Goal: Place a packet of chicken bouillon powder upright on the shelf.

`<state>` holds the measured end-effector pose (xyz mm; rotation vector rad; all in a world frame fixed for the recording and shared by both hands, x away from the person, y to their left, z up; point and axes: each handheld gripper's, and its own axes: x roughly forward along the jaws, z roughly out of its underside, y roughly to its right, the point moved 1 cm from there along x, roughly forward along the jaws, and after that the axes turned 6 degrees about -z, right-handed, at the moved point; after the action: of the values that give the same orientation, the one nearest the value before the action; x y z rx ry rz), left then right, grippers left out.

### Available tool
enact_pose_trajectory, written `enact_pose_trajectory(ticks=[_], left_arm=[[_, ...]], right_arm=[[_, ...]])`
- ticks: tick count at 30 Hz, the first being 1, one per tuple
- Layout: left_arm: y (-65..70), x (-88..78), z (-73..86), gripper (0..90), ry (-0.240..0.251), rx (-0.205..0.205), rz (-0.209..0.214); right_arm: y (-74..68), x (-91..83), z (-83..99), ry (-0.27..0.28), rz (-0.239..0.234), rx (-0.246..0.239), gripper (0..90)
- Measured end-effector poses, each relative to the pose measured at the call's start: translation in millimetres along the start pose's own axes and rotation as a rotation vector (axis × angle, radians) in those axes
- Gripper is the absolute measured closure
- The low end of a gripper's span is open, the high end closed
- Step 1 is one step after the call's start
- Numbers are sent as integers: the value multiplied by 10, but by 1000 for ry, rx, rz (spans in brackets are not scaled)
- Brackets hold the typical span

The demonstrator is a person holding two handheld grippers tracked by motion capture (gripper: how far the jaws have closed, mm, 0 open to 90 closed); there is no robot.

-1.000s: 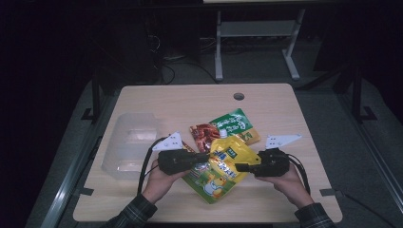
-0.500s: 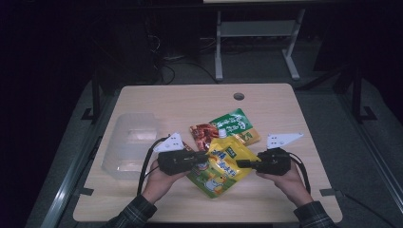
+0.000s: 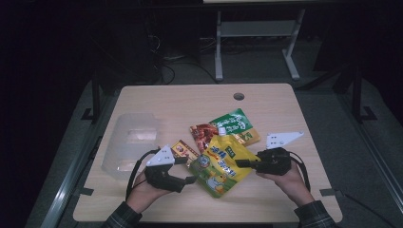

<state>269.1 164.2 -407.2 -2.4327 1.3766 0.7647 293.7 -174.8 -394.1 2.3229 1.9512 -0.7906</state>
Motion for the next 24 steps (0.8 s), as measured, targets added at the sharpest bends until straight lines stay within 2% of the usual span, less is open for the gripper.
enact_pose_trajectory(ticks=[4, 8, 12, 13, 15, 22, 24], left_arm=[[87, -32, 177, 201, -44, 25, 6], [116, -44, 282, 168, -65, 21, 6], [153, -45, 357, 155, -76, 14, 9], [152, -46, 371, 155, -81, 29, 10], [160, -37, 392, 155, -85, 32, 4], [186, 63, 468, 164, -90, 37, 7], [192, 84, 474, 163, -93, 42, 9]], right_arm=[[-24, 14, -46, 1, -4, -4, 900], [-50, 46, -121, -6, -12, -5, 900], [-77, 98, -223, 6, -24, -11, 900], [-79, 111, -258, 8, -28, -15, 900], [-87, 135, -339, 22, -37, -20, 900], [-71, 167, -529, 47, -27, -30, 900], [-58, 214, -658, 40, -30, -32, 900]])
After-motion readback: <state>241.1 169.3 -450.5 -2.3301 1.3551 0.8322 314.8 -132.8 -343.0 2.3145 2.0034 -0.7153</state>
